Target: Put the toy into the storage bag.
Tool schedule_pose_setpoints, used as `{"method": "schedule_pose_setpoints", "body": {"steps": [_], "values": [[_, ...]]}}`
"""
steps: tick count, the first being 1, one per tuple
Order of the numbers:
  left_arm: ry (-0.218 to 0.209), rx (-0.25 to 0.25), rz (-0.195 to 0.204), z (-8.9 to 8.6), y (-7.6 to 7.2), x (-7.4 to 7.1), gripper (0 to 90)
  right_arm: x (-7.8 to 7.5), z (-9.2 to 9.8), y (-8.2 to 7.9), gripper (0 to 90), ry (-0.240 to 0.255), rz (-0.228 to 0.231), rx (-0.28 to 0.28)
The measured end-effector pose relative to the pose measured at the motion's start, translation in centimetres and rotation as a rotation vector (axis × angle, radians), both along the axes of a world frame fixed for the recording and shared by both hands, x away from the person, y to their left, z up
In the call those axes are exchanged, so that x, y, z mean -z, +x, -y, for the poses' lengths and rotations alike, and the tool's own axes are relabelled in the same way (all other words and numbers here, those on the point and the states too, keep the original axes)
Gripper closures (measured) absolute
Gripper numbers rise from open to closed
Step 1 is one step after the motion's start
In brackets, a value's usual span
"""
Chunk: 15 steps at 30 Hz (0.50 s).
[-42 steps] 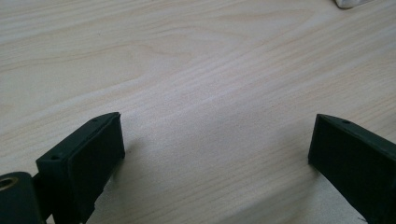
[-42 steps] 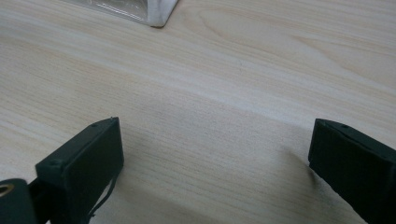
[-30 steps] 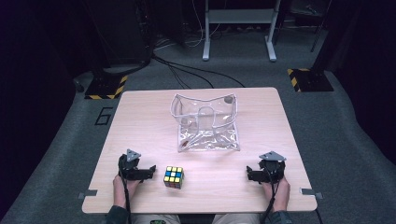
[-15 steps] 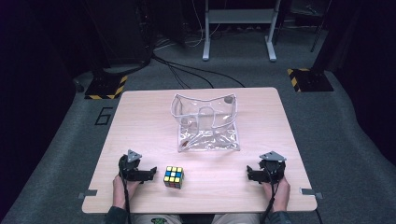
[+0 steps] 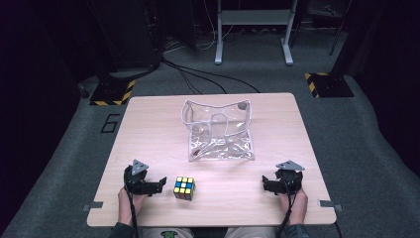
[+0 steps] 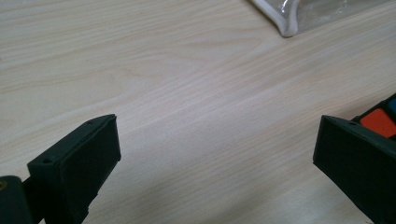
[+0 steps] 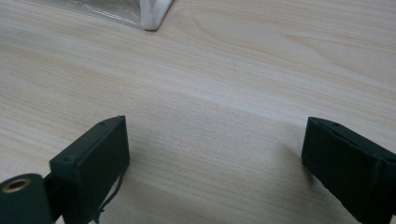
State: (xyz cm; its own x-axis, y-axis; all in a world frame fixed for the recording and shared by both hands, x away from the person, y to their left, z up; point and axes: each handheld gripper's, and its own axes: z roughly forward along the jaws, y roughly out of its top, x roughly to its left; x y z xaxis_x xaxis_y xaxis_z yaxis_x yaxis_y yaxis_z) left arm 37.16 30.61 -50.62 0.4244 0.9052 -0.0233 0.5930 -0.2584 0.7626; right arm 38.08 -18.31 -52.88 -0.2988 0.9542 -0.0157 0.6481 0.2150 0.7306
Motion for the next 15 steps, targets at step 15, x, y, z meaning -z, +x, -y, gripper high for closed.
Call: {"method": "schedule_pose_setpoints", "body": {"steps": [15], "values": [[-0.040, 0.026, 0.048, 1.0, -0.6, -2.0, 0.7, 0.0, 0.0, 0.0, 7.3, 0.002, 0.003, 0.006]]}}
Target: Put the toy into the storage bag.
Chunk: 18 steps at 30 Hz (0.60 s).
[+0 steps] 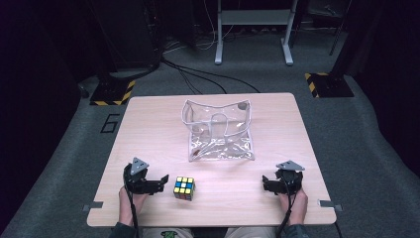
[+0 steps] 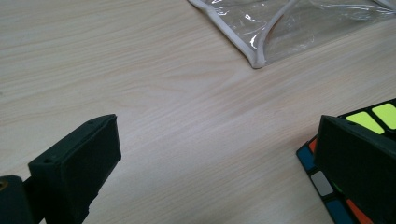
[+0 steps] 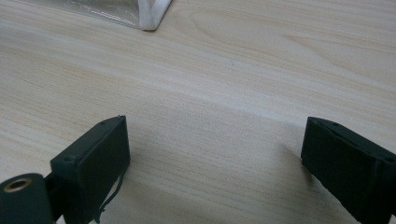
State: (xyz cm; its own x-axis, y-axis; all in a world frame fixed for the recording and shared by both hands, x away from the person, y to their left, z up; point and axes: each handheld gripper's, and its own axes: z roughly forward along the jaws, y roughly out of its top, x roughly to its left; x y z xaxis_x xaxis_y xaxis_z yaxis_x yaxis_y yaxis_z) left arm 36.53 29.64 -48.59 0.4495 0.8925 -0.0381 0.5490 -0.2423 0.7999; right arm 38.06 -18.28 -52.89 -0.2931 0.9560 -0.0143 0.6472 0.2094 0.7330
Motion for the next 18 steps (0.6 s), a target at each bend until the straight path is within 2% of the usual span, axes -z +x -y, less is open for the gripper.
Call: {"method": "schedule_pose_setpoints", "body": {"steps": [10, 18], "values": [[-0.012, 0.030, 0.018, 1.0, -0.3, -0.7, 0.8, 0.0, 0.0, 0.0, 7.5, -0.002, 0.001, -0.002], [-0.027, 0.067, 0.018, 2.0, -0.6, -0.8, 0.8, 0.0, 0.0, 0.0, 7.5, 0.002, 0.002, 0.002]]}}
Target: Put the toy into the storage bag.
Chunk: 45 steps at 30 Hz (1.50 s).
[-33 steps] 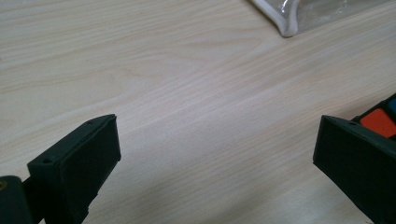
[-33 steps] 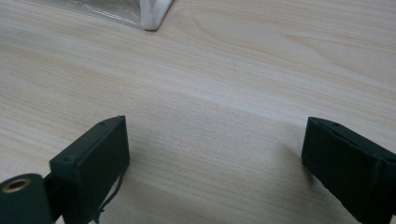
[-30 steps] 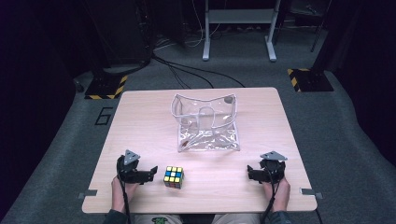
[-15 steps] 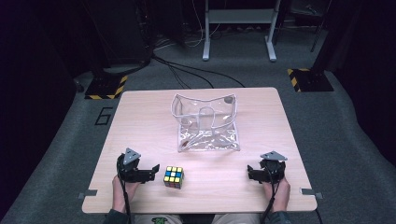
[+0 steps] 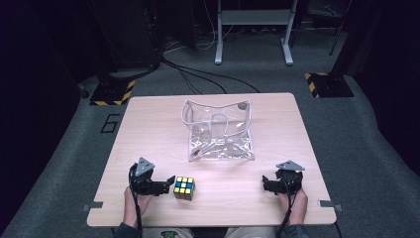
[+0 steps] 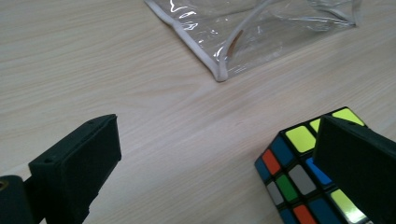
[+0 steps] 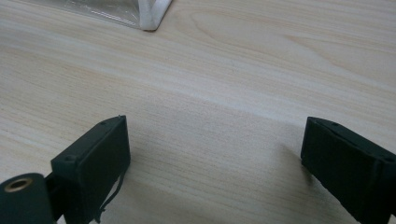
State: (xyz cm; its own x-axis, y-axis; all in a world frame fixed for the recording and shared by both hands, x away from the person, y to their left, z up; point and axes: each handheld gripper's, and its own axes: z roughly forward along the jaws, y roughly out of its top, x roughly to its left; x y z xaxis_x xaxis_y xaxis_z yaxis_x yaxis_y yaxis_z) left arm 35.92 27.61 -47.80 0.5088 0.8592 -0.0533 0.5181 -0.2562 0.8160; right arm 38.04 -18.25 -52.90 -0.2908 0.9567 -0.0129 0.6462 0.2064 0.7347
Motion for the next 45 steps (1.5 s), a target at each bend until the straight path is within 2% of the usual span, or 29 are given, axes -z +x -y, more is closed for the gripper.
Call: {"method": "schedule_pose_setpoints", "body": {"steps": [17, 20, 38, 39, 41, 45], "values": [[0.001, 0.072, -0.007, 2.6, -0.8, 0.3, 0.9, 0.0, 0.0, 0.0, 7.6, -0.006, 0.001, -0.001], [0.017, 0.091, -0.012, 3.2, -1.1, 0.5, 0.9, 0.0, 0.0, 0.0, 7.7, -0.005, 0.003, 0.004], [0.009, 0.127, -0.015, 4.1, -2.0, 1.1, 0.8, 0.0, 0.0, 0.0, 7.8, -0.005, 0.002, 0.001], [-0.002, 0.133, -0.021, 4.3, -2.2, 1.2, 0.8, 0.0, 0.0, 0.0, 7.8, -0.003, 0.002, 0.001], [0.014, 0.146, -0.027, 4.6, -2.3, 1.4, 0.9, 0.0, 0.0, 0.0, 7.8, -0.003, 0.001, 0.002], [0.006, 0.157, -0.036, 4.9, -2.4, 1.8, 0.6, 0.0, 0.0, 0.0, 7.8, -0.003, 0.001, 0.002]]}}
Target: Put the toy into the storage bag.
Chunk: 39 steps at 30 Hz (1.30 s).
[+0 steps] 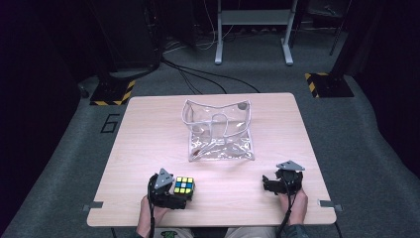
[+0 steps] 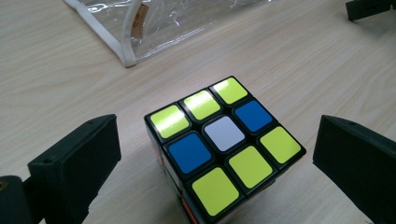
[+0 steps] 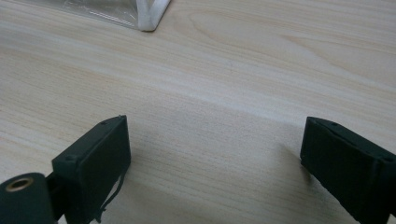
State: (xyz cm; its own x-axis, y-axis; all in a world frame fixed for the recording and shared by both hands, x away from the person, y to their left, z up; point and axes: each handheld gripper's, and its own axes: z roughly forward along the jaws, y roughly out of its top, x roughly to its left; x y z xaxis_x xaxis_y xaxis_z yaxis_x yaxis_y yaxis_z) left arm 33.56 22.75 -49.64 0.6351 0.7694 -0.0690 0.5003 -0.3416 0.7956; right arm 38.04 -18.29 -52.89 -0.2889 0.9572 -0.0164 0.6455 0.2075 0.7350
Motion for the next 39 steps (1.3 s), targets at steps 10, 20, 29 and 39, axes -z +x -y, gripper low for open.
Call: {"method": "schedule_pose_setpoints", "body": {"steps": [10, 20, 29, 39], "values": [[-0.007, 0.013, -0.027, 0.2, 0.2, 1.8, 0.0, 0.0, 0.0, 0.0, 7.8, 0.000, 0.000, 0.001], [0.016, 0.027, -0.048, 0.4, 0.1, 2.8, 7.7, 0.0, 0.0, 0.0, 8.1, -0.003, 0.002, 0.001], [0.015, -0.010, -0.005, -0.1, -0.2, 3.1, 31.5, 0.0, 0.0, 0.0, 8.3, -0.002, 0.002, -0.003], [0.006, -0.009, 0.004, -0.2, -0.1, 3.1, 33.9, 0.0, 0.0, 0.0, 8.3, -0.002, 0.003, -0.001]]}}
